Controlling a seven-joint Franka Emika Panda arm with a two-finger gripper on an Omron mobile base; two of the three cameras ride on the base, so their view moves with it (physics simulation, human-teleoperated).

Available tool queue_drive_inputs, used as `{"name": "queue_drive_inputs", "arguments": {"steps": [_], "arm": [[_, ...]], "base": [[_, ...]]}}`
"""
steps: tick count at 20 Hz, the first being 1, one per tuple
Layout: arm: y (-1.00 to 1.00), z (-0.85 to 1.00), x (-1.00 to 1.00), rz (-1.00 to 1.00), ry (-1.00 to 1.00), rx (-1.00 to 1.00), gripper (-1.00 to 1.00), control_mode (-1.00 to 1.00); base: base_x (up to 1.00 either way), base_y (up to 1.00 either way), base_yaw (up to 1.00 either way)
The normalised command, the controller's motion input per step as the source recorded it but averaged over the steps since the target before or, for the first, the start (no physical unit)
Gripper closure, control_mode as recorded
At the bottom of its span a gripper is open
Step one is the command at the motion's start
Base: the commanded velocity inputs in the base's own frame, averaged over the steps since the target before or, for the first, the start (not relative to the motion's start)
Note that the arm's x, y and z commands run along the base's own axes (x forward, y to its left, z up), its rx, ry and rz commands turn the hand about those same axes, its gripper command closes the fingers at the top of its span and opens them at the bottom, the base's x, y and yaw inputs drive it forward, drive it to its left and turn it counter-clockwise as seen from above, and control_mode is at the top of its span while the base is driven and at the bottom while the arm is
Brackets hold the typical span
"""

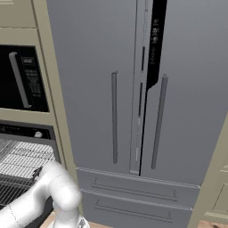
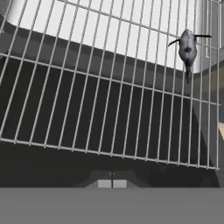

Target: Take the fish from the oven and place it on the plate on the counter.

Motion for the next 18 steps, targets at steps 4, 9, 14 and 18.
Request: {"name": "queue_drive_inputs", "arguments": {"steps": [4, 9, 14, 18], "arm": [[-0.97, 0.23, 0.97, 0.0, -0.01, 0.09, 1.0, -1.0], [-0.62, 0.05, 0.52, 0.0, 0.01, 0.08, 1.0, -1.0], [-0.49, 0.0, 0.52, 0.01, 0.0, 0.05, -1.0, -1.0], [-0.37, 0.0, 0.36, 0.0, 0.03, 0.03, -1.0, -1.0]], "base": [[0.0, 0.0, 0.0], [0.0, 0.0, 0.0], [0.0, 0.0, 0.0], [0.0, 0.0, 0.0]]}}
